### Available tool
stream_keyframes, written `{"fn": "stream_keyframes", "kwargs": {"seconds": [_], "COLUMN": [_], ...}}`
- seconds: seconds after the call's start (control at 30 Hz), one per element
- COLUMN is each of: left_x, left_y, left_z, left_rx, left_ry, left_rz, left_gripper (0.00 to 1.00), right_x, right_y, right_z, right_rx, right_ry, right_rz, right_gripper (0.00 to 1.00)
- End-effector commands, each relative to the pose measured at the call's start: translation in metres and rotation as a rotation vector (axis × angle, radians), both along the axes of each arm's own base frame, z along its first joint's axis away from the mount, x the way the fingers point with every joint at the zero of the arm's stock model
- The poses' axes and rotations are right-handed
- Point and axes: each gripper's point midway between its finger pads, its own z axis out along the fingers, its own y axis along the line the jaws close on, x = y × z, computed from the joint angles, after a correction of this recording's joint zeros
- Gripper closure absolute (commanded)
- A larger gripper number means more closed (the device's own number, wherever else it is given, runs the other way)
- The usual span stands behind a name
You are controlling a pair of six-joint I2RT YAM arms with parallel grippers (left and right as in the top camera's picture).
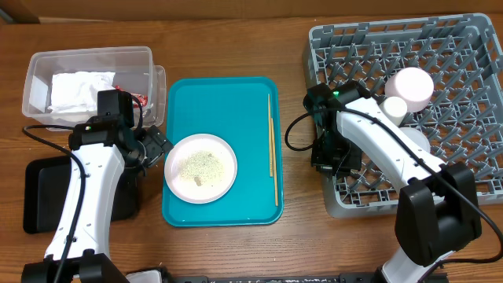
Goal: Sort waste into correct bins and load items into the dishwasher
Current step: 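Push the rack's left edge with the right gripper to straighten it, then move the right gripper left over the wooden chopsticks on the teal tray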
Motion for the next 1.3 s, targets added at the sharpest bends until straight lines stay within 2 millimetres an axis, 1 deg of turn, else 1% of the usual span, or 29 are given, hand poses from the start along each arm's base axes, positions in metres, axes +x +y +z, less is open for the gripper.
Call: {"fn": "stream_keyframes", "kwargs": {"seconds": [0.0,0.13,0.27,0.37,0.4,0.47,0.5,0.57,0.63,0.7,0.77,0.83,0.9,1.0,1.07,1.13,1.17,1.23,1.27], "left_x": [-0.001,-0.001,-0.001,-0.001,0.000,-0.001,-0.001,-0.001,-0.001,-0.001,-0.001,-0.001,-0.001,-0.001,-0.001,-0.001,-0.001,-0.001,-0.001], "left_y": [0.001,0.001,0.001,0.001,0.001,0.001,0.001,0.001,0.001,0.001,0.001,0.001,0.001,0.001,0.001,0.001,0.001,0.001,0.001], "left_z": [0.001,0.001,0.001,0.001,0.001,0.001,0.001,0.001,0.001,0.001,0.001,0.001,0.001,0.001,0.001,0.001,0.001,0.001,0.001], "left_rx": [-0.004,-0.003,-0.004,-0.004,-0.004,-0.004,-0.003,-0.004,-0.004,-0.004,-0.004,-0.004,-0.004,-0.004,-0.003,-0.004,-0.004,-0.004,-0.003], "left_ry": [-0.001,-0.001,-0.001,-0.001,-0.002,-0.001,-0.001,-0.001,-0.001,-0.001,-0.001,-0.001,-0.001,-0.001,-0.001,-0.001,-0.001,-0.001,-0.001], "left_rz": [0.017,0.017,0.017,0.017,0.017,0.017,0.017,0.017,0.017,0.017,0.017,0.017,0.017,0.017,0.017,0.017,0.017,0.017,0.017], "left_gripper": [0.00,0.00,0.00,0.00,0.00,0.00,0.00,0.00,0.00,0.00,0.00,0.00,0.00,0.00,0.00,0.00,0.00,0.00,0.00], "right_x": [-0.008,0.000,0.014,0.029,0.039,0.053,0.067,0.084,0.099,0.109,0.114,0.121,0.128,0.138,0.142,0.146,0.147,0.147,0.146], "right_y": [0.008,0.011,0.018,0.025,0.029,0.036,0.042,0.053,0.068,0.087,0.105,0.115,0.120,0.130,0.137,0.143,0.146,0.151,0.153], "right_z": [0.001,0.008,0.028,0.052,0.067,0.084,0.098,0.110,0.116,0.121,0.126,0.126,0.123,0.112,0.101,0.083,0.073,0.055,0.047], "right_rx": [0.026,0.038,0.070,0.106,0.128,0.162,0.195,0.249,0.321,0.424,0.515,0.547,0.536,0.526,0.526,0.511,0.504,0.492,0.486], "right_ry": [0.033,0.006,-0.048,-0.114,-0.162,-0.227,-0.296,-0.374,-0.434,-0.467,-0.486,-0.511,-0.535,-0.556,-0.547,-0.523,-0.505,-0.469,-0.453], "right_rz": [-0.047,-0.046,-0.022,-0.003,0.007,0.026,0.045,0.069,0.088,0.099,0.108,0.122,0.128,0.144,0.152,0.158,0.159,0.165,0.168], "right_gripper": [0.83,0.82,0.78,0.69,0.62,0.59,0.57,0.50,0.44,0.46,0.54,0.61,0.69,0.71,0.71,0.71,0.72,0.79,0.80]}}
